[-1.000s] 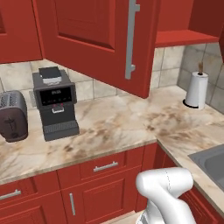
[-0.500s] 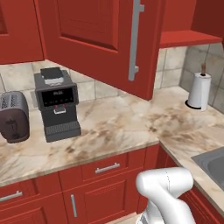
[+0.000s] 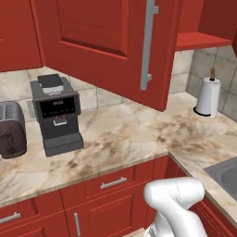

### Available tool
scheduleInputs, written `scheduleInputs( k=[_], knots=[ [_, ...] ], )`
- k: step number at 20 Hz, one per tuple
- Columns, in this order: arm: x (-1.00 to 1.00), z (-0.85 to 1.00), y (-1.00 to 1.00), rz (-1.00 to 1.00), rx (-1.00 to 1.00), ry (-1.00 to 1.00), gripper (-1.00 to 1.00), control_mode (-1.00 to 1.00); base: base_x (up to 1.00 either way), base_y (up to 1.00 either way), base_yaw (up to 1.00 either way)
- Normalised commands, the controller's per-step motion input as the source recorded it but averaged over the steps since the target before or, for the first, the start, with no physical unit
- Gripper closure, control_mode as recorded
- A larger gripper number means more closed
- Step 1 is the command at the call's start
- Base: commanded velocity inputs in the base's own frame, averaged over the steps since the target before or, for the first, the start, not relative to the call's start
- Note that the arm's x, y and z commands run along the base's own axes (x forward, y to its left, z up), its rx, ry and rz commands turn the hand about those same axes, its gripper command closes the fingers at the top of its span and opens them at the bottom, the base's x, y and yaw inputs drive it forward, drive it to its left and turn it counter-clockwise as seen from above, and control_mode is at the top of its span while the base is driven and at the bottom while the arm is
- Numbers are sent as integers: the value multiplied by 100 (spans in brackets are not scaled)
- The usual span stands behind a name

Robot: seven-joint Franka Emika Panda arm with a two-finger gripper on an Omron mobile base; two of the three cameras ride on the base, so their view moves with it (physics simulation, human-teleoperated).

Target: Close all open cabinet doors.

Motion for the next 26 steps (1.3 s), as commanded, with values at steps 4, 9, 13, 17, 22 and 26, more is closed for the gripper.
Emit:
scheduleInputs(
  k=[4,9,13,17,22,26],
  knots=[
    [0,0,0,0,0,0,-100,100,68,0,-11],
    [0,0,0,0,0,0,-100,100,72,-1,0],
    [0,0,0,0,0,0,-100,100,77,-5,2],
    [0,0,0,0,0,0,-100,100,69,-6,4],
    [0,0,0,0,0,0,-100,100,23,0,0],
    [0,0,0,0,0,0,-100,100,2,0,0]
  ],
)
